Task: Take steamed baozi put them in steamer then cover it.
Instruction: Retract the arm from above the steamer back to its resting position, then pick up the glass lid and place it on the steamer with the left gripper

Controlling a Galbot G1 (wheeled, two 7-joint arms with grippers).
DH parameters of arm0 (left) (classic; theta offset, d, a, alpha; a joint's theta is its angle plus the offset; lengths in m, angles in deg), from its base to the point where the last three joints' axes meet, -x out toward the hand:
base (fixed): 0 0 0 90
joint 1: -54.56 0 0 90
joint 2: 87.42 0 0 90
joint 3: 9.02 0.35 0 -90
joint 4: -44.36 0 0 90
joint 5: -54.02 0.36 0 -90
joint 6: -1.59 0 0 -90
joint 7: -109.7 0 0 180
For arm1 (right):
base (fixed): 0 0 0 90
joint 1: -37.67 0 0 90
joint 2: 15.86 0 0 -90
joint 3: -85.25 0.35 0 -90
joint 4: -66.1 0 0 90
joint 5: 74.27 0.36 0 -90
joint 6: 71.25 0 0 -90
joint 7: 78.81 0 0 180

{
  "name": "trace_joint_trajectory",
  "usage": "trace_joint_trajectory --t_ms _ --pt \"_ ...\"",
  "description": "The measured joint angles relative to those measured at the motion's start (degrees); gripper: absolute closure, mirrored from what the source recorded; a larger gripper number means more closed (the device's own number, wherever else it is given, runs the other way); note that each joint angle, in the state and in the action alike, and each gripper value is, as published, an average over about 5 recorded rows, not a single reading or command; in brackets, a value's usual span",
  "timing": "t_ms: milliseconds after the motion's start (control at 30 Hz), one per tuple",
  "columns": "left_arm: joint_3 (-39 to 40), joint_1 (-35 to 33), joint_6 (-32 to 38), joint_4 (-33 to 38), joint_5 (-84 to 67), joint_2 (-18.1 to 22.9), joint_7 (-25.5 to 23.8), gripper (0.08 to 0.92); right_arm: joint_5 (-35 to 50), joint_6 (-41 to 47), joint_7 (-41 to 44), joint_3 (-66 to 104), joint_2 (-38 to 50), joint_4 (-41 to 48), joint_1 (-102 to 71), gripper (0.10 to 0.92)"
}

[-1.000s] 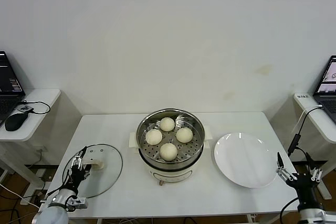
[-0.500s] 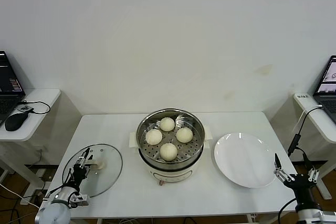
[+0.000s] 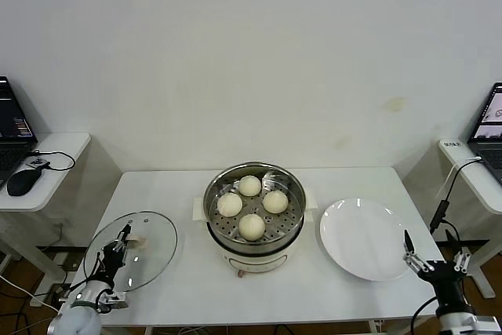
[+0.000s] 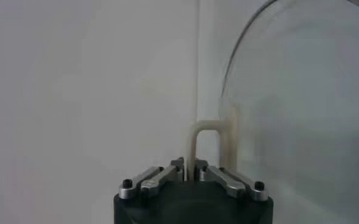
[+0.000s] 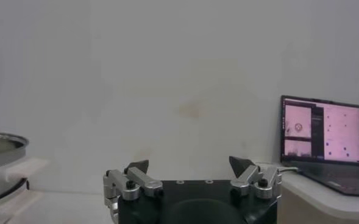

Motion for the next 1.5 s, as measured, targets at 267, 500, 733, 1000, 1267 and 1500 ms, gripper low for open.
trace_joint_trajectory --t_ms 267,500,733,1000,1267,1500 --pt "-2.70 -3.47 -3.43 8.57 0.30 -0.91 -1.80 0.862 -1.15 -0.34 0.22 -0.99 -0.06 -0.20 -0.45 0.203" --pt "-4.20 -4.84 -8.01 19.29 -0.33 -2.86 -7.41 0.862 -3.30 -1.10 -0.13 -2.68 -0.66 0.19 -1.15 0.202" --pt "-2.10 -4.51 -13.22 29.26 -5.02 -6.05 -12.94 0.862 -6.72 -2.13 -0.91 -5.05 -1.55 1.00 -0.87 0.203" --pt "4.31 -0.92 -19.31 35.49 -12.07 -10.91 -15.44 0.862 -12.57 -2.77 -2.39 -6.49 -3.23 1.39 -0.01 0.203" --pt "14.92 7.34 -26.39 36.60 -16.31 -12.25 -16.81 0.862 -19.61 -2.46 -4.81 -7.09 -5.74 0.89 0.38 0.203" --pt "23.79 14.76 -32.11 36.20 -13.54 -9.73 -19.99 0.862 -25.75 -1.86 -7.30 -8.14 -7.31 0.75 -0.01 0.203"
